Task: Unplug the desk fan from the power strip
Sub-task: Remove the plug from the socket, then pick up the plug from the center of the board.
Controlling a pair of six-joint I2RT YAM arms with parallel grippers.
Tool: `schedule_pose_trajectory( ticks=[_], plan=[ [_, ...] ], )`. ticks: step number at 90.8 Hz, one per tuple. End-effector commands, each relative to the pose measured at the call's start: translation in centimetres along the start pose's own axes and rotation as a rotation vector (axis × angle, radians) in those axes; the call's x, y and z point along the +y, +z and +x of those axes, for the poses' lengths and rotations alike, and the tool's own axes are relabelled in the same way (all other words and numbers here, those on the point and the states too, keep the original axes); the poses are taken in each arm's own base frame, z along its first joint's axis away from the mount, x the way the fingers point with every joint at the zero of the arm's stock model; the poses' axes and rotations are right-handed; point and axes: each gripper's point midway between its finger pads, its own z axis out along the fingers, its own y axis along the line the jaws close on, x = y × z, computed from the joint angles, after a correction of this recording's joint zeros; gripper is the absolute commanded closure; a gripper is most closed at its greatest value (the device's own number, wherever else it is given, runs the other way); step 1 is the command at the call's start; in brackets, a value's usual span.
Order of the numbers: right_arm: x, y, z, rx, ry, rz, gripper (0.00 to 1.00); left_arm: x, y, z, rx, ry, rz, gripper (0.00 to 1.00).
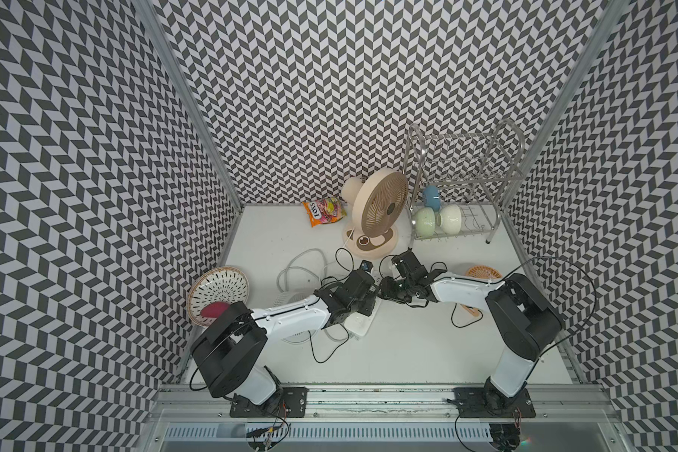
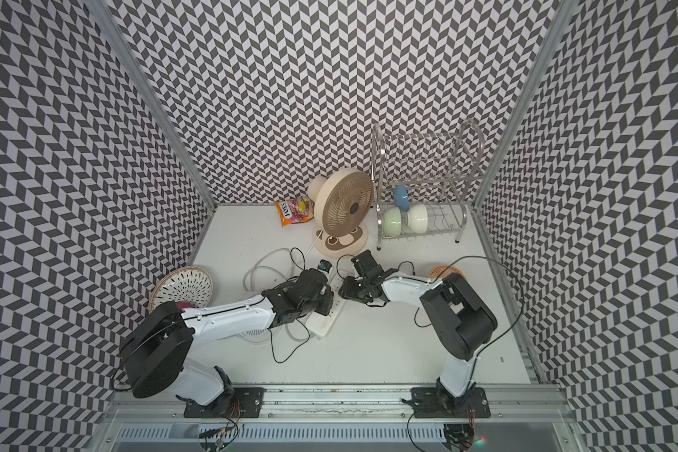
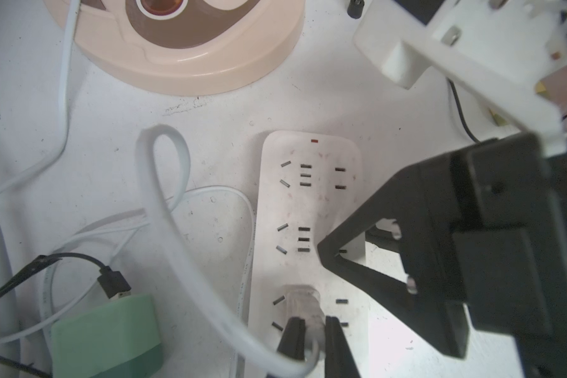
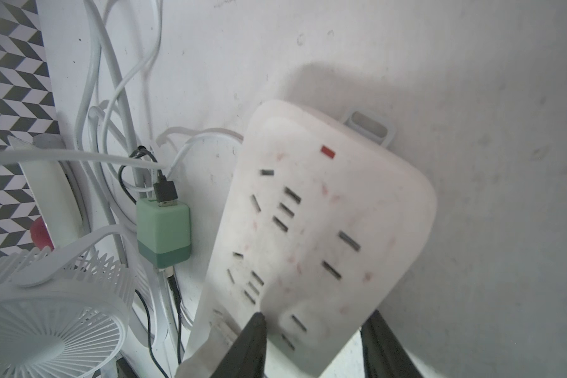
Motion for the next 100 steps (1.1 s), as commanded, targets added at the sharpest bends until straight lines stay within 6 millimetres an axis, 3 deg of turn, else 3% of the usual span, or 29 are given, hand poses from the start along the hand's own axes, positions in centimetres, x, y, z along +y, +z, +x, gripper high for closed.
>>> schedule_pose_trajectory(
  ticks=[1,20,28,41,59,68,75,88,100],
  plan=[
    [-6.9,1.8,3.7,0.093,0.042,0.256,0.54,-2.8,-3.6,-7.7,-0.245,0.030,0.034,1.00],
    [-7.1,1.8,3.8,0.093,0.038,0.269,0.54,-2.9,-4.1,-7.9,-0.267,-0.147,0.238,0.99],
    [-7.2,1.9,4.0,0.095,0.039,0.270,0.54,-2.8,-4.1,-7.9,-0.266,-0.137,0.218,0.99],
    [-7.4,2.2,4.3,0.103,0.036,0.279,0.54,-2.5,-4.0,-8.0,-0.264,0.014,0.046,0.99],
    [-7.4,2.1,4.2,0.101,0.033,0.285,0.54,-2.6,-4.6,-8.3,-0.298,-0.180,0.276,0.98],
    [-7.4,2.1,4.3,0.101,0.034,0.280,0.54,-2.0,-3.9,-7.6,-0.263,-0.131,0.181,0.99],
    [-7.2,2.0,4.2,0.097,0.033,0.274,0.54,-1.6,-4.7,-8.3,-0.287,-0.106,0.127,0.99],
    [-4.5,-0.4,1.7,-0.016,0.020,0.195,0.48,1.8,-6.6,-9.7,-0.366,-0.214,0.100,1.00],
    [-1.3,-4.1,-1.0,-0.158,-0.012,0.091,0.38,7.5,-5.2,-10.1,-0.340,-0.325,0.059,0.97]
  ],
)
